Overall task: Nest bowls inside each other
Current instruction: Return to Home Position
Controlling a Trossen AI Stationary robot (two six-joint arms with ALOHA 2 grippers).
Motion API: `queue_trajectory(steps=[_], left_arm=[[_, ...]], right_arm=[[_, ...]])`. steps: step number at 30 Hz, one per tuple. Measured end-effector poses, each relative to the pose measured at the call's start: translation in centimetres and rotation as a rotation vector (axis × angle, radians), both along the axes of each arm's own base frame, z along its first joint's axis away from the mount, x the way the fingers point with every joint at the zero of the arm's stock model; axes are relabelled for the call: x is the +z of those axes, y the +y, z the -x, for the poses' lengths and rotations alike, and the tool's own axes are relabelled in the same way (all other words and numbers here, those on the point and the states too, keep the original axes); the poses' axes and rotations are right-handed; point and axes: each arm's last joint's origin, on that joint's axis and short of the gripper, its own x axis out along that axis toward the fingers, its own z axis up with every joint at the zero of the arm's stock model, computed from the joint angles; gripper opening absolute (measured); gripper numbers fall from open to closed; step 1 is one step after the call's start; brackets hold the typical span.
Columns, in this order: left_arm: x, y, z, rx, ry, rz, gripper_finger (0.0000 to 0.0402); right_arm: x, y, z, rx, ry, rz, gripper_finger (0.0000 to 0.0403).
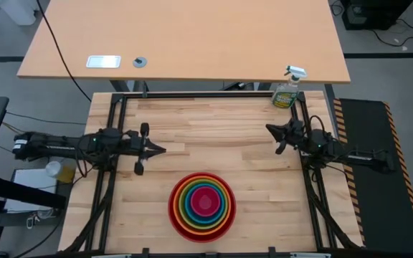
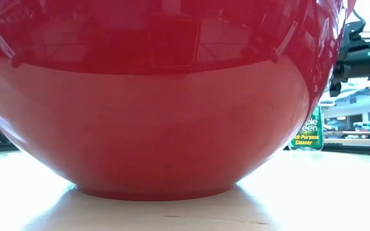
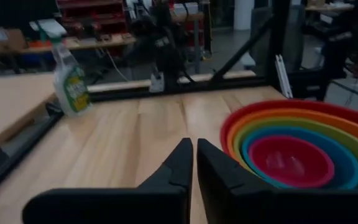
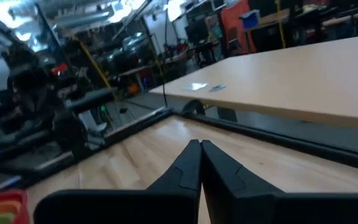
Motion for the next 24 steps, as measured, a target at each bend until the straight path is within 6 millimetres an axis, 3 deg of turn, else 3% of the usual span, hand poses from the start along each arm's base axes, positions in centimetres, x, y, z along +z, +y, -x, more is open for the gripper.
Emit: queue_trajectory(steps=[6, 13, 24], left_arm=[[-0.4, 0.0, 0.5, 0.033, 0.051, 0.004, 0.0018], [0.4, 0.0, 2.2, 0.039, -0.025, 0.027, 0.0017], [-1.9, -1.2, 3.3, -0.097, -0.098, 0.119, 0.0017]], right_arm=[[0.2, 0.0, 0.0, -0.01, -0.024, -0.007, 0.002], [0.2, 0.0, 0.0, -0.01, -0.024, -0.009, 0.002], [0.2, 0.0, 0.0, -0.008, -0.021, -0.005, 0.0019]])
